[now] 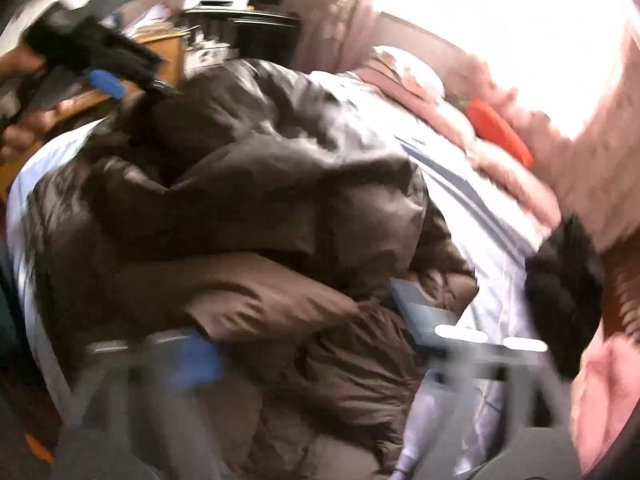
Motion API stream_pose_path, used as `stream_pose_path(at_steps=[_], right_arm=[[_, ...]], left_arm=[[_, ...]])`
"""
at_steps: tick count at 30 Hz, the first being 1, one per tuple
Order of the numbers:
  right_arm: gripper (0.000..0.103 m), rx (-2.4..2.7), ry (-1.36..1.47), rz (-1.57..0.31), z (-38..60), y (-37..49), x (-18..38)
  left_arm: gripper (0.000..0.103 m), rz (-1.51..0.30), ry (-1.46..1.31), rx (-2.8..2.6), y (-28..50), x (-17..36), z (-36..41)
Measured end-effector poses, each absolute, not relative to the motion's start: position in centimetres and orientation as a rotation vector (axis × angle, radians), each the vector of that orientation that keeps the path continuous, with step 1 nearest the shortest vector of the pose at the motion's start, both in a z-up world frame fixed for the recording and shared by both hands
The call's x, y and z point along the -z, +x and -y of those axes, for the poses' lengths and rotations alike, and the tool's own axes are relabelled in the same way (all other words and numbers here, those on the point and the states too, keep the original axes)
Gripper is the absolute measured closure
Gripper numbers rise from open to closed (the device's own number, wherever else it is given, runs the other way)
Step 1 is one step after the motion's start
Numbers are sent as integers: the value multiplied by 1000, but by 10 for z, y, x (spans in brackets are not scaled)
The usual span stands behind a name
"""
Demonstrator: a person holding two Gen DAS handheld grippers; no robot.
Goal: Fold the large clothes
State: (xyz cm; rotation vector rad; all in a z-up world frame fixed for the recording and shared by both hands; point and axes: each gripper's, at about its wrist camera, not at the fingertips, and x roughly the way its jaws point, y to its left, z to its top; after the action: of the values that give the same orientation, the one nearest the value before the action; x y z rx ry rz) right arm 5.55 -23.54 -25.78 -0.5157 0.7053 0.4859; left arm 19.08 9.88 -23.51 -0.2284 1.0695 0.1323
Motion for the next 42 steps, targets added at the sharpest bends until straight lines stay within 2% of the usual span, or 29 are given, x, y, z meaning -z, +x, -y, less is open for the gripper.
stream_pose_path(at_steps=[4, 8, 10, 11, 12, 13, 18, 21, 24, 28, 32, 34, 37, 38, 39, 40, 41, 42], right_arm=[[1, -538, -517, -682, 236, 44, 243], [3, -529, -195, -748, 262, 59, 220], [34, -575, 48, -836, 272, 72, 221], [66, -581, 121, -877, 272, 78, 227], [90, -569, 160, -911, 269, 82, 235], [96, -576, 179, -930, 263, 82, 239], [97, -666, 216, -1035, 213, 89, 268], [97, -558, 147, -1092, 197, 100, 287], [103, -421, 194, -1113, 209, 128, 302], [103, -287, 296, -1092, 226, 176, 310], [103, -246, 101, -1127, 191, 201, 328], [103, -223, 42, -1130, 181, 198, 319], [99, -239, 116, -1072, 189, 180, 284], [91, -246, 138, -1046, 193, 175, 275], [75, -244, 165, -975, 199, 167, 255], [65, -232, 171, -921, 201, 163, 239], [51, -226, 178, -878, 200, 163, 226], [50, -237, 191, -836, 197, 166, 210]], left_arm=[[2, -1106, -249, -110, 193, 245, -95], [2, -1170, -270, -91, 191, 258, -90], [2, -1185, -241, -95, 189, 263, -84], [2, -1191, -212, -97, 188, 266, -80], [2, -1192, -190, -98, 187, 266, -76], [2, -1189, -162, -96, 185, 267, -72], [2, -1212, -89, -60, 182, 271, -60], [2, -1250, -66, -49, 183, 283, -53], [2, -1276, -67, -23, 189, 296, -48], [2, -1259, -66, 30, 201, 306, -37], [2, -1224, 29, -11, 207, 308, -22], [2, -1198, 43, -22, 205, 301, -21], [2, -1082, 74, -39, 195, 276, -21], [2, -1037, 80, -43, 190, 267, -22], [2, -1013, 76, -44, 186, 261, -24], [2, -987, 61, -47, 181, 253, -26], [2, -974, 45, -51, 176, 247, -29], [2, -965, 20, -55, 173, 242, -32]])
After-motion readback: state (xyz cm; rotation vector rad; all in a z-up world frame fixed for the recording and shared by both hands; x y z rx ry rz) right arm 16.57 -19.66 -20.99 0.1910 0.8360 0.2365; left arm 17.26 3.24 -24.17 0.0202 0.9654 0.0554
